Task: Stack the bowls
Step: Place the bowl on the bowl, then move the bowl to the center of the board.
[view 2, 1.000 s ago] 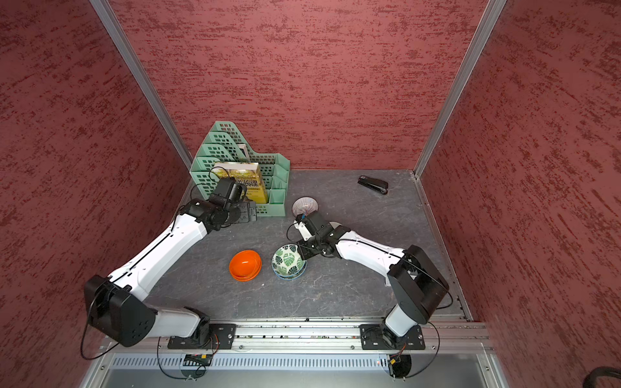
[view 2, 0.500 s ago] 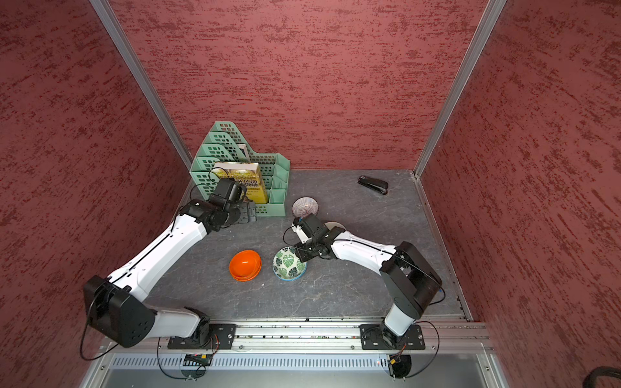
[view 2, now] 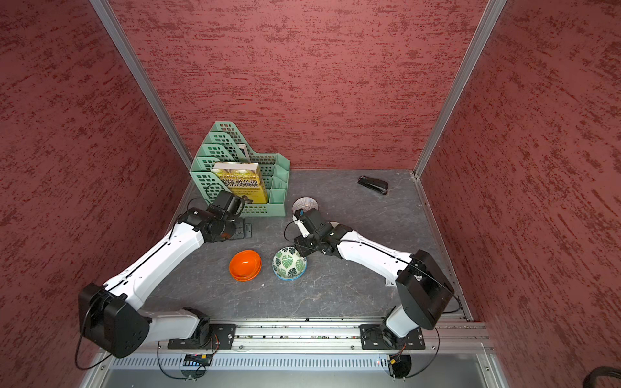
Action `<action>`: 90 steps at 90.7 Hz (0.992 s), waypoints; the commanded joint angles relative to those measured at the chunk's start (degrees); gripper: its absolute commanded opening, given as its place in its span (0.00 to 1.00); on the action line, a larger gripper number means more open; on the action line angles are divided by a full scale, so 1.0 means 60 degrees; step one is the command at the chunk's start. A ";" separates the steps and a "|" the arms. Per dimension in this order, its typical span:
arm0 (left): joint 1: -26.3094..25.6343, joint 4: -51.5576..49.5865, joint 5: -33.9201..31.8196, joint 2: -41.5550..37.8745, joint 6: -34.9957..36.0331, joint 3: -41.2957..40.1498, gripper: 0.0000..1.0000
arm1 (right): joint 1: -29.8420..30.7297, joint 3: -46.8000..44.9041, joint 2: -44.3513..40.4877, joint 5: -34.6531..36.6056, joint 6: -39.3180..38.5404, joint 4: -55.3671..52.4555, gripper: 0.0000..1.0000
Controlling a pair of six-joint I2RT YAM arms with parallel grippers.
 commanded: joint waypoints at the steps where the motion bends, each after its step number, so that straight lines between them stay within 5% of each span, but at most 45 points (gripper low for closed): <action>1: 0.0120 -0.0729 0.0588 -0.0306 -0.0571 -0.0475 0.98 | 0.0015 0.0656 -0.0374 0.0451 -0.0498 -0.0135 0.51; 27: 0.0093 -0.1282 0.1949 -0.0998 -0.2025 -0.2059 0.94 | -0.0133 0.1012 0.0104 0.0180 -0.0812 0.0291 0.51; 54: -0.0052 -0.0481 0.1787 -0.0765 -0.3333 -0.2939 0.91 | -0.0223 0.0850 0.0083 -0.0074 -0.0909 0.0434 0.50; 90: -0.0054 0.0756 0.1476 -0.0201 -0.3663 -0.3502 0.70 | -0.0299 0.0592 -0.0280 -0.0170 -0.0886 0.0526 0.50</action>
